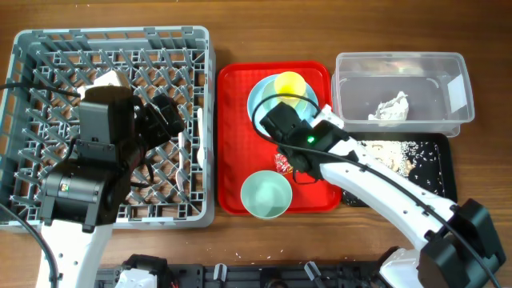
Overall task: Sort waste into correct bins and load items into the dishwasher rack
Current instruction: 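Reach the right gripper to the red candy wrapper and grasp it, then carry the wrapper right and drop it into the clear bin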
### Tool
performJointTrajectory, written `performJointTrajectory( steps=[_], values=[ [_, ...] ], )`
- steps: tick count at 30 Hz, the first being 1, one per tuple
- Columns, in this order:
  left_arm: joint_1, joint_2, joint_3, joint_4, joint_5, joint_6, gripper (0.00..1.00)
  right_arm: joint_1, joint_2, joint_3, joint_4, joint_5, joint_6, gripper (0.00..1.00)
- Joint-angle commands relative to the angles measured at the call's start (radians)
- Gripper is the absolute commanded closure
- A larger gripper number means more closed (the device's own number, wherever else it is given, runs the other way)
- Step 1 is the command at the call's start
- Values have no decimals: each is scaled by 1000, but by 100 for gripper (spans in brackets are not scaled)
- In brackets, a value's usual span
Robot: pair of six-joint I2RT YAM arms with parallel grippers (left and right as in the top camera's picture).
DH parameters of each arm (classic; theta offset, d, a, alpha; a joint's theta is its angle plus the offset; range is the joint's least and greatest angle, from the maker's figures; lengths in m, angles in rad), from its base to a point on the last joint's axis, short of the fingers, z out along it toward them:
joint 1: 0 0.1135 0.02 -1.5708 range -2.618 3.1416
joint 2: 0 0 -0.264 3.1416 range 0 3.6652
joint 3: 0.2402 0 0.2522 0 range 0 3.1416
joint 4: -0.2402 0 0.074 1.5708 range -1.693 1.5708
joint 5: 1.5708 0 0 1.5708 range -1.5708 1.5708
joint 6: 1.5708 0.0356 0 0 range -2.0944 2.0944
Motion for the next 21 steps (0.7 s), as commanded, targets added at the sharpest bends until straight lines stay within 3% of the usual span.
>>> performJointTrajectory(
  steps=[1, 8, 18, 21],
  values=[
    [8, -2, 6, 3, -6, 2, 0, -1, 12, -97, 20, -19, 339, 44],
    [8, -2, 6, 3, -6, 2, 0, -1, 26, -217, 271, -63, 387, 44],
    [8, -2, 6, 3, -6, 2, 0, -1, 170, -230, 325, -61, 464, 44],
    [8, -2, 6, 3, -6, 2, 0, -1, 191, -230, 324, -60, 462, 57]
  ],
)
